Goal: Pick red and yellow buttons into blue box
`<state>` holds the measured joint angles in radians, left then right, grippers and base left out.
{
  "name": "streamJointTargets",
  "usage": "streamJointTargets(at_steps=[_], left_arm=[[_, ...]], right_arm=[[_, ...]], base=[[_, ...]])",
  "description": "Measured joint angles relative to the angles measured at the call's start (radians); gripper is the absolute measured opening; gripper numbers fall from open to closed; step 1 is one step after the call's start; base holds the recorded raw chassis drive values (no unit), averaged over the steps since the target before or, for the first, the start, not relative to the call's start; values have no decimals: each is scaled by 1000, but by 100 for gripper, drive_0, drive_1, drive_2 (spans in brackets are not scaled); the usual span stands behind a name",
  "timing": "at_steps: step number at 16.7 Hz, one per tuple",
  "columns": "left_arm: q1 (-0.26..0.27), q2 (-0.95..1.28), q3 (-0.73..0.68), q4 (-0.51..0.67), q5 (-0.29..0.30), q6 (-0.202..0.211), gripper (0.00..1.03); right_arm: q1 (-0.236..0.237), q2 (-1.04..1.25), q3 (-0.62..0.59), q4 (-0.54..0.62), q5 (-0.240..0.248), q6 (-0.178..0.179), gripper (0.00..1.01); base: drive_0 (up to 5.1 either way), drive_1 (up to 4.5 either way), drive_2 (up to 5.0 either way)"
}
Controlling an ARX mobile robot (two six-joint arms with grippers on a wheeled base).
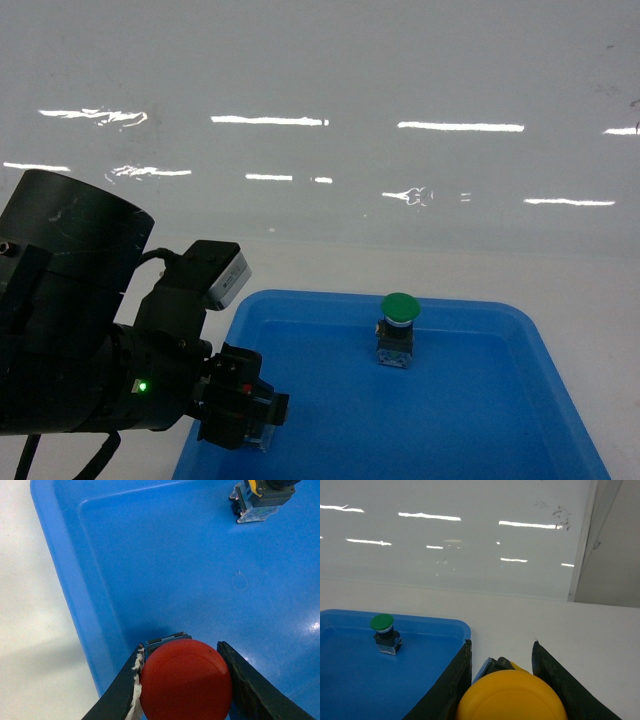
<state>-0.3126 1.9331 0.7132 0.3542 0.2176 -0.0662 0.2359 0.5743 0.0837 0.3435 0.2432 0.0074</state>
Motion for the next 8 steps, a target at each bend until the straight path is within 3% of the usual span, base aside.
streamJointTargets(at_steps=[5,8], left_arm=[[5,0,-9,20,-1,5,34],[3,0,-14,58,-35,14,34]], right_arm=[[0,0,0,0,0,0,32],[0,0,0,0,0,0,32]], base=[[0,0,0],[0,0,0]])
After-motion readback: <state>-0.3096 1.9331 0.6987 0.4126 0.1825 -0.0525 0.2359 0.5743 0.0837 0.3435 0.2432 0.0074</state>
